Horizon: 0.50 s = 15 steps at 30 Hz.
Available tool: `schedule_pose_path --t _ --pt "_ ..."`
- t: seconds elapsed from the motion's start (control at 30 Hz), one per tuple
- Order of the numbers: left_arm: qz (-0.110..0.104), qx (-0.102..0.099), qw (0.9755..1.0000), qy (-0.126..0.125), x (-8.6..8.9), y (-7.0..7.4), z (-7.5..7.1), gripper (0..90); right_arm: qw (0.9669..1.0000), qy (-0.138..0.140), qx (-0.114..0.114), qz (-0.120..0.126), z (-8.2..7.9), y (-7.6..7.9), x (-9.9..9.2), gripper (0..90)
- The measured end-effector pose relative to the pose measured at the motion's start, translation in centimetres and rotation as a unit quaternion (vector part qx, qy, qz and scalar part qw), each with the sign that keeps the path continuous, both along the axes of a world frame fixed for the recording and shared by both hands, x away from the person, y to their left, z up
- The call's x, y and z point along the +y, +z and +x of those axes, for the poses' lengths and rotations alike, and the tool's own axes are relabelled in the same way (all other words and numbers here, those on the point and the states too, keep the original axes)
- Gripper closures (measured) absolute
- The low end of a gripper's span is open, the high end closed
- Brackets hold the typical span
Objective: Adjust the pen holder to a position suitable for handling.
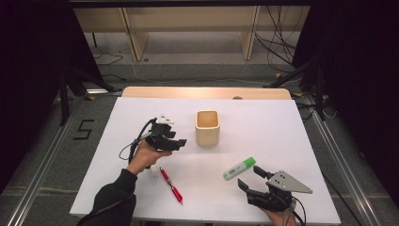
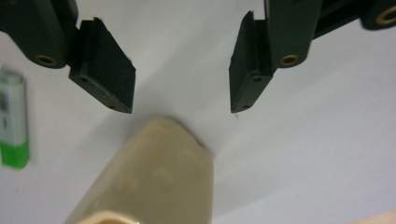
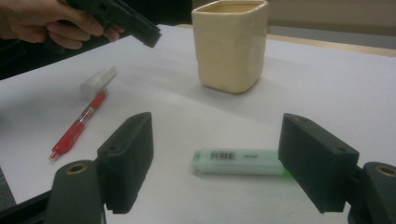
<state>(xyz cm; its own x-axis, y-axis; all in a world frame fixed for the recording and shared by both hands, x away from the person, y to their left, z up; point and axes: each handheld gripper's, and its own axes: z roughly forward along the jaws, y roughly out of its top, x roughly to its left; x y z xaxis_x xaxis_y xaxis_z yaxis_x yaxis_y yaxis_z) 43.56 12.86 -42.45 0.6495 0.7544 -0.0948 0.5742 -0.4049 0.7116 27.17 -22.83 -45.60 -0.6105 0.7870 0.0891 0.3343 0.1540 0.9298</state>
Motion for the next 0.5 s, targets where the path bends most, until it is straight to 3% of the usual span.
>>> schedule_pose_path --t 0.07,0.17,0.5 --pt "0.017 -0.012 0.9998 0.002 0.6 0.5 -0.5 37.6 1.0 0.001 -0.001 -0.001 0.0 0.0 0.1 27.4" --pt "0.014 -0.011 0.9998 -0.001 1.4 1.0 -0.9 35.6 1.0 0.001 -0.004 -0.002 -0.1 0.1 0.1 27.4" --pt "0.039 -0.011 0.9991 0.008 3.7 0.4 -0.8 28.4 1.0 0.005 -0.001 -0.003 0.0 0.0 0.1 27.4"
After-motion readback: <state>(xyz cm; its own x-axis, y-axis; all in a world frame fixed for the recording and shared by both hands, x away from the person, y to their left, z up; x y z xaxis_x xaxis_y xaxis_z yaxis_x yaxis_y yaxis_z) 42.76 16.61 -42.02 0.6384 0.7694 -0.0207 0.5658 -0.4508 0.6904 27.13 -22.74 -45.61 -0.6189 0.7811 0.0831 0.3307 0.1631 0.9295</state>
